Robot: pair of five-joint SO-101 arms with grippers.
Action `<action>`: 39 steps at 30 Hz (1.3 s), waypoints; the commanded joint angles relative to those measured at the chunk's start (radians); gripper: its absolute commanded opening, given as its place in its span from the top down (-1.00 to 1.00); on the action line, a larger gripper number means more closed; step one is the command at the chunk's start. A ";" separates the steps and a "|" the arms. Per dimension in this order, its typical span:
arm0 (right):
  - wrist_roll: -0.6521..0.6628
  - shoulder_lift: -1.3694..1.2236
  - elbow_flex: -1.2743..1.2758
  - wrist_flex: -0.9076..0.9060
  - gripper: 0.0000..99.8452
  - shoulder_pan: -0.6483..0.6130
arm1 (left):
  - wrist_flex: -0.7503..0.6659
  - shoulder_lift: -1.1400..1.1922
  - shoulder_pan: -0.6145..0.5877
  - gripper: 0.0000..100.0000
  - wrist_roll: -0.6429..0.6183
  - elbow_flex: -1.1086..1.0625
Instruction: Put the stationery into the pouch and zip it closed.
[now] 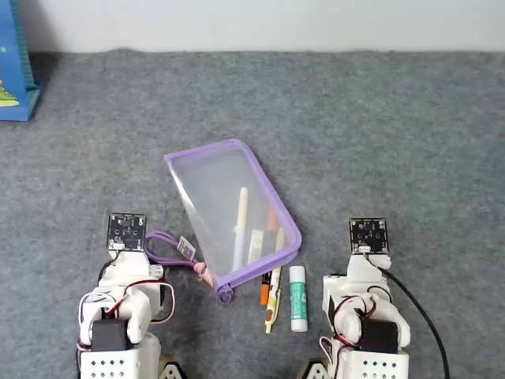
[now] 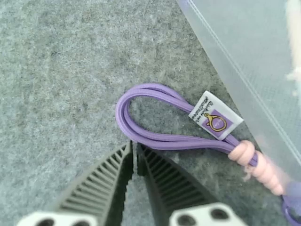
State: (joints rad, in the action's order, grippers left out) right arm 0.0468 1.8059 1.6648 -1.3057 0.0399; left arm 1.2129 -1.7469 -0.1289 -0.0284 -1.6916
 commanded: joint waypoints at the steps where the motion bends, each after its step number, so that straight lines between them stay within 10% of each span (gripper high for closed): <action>1: 0.012 0.008 0.018 -0.004 0.98 0.007 | 0.005 -0.009 -0.003 0.97 -0.008 0.015; 13: 0.031 0.008 0.018 -0.004 0.98 0.015 | 0.005 -0.009 -0.003 0.97 -0.008 0.015; 20: 0.410 0.010 -0.057 0.059 0.98 0.047 | 0.005 -0.009 -0.002 0.97 -0.008 0.015; 39: 0.199 0.002 -0.279 -0.110 0.95 -0.283 | 0.005 -0.009 -0.002 0.97 -0.008 0.015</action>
State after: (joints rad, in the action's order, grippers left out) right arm 0.2647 1.8167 1.4484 -1.4039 -0.1887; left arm 1.2129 -1.7469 -0.1289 -0.0284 -1.6916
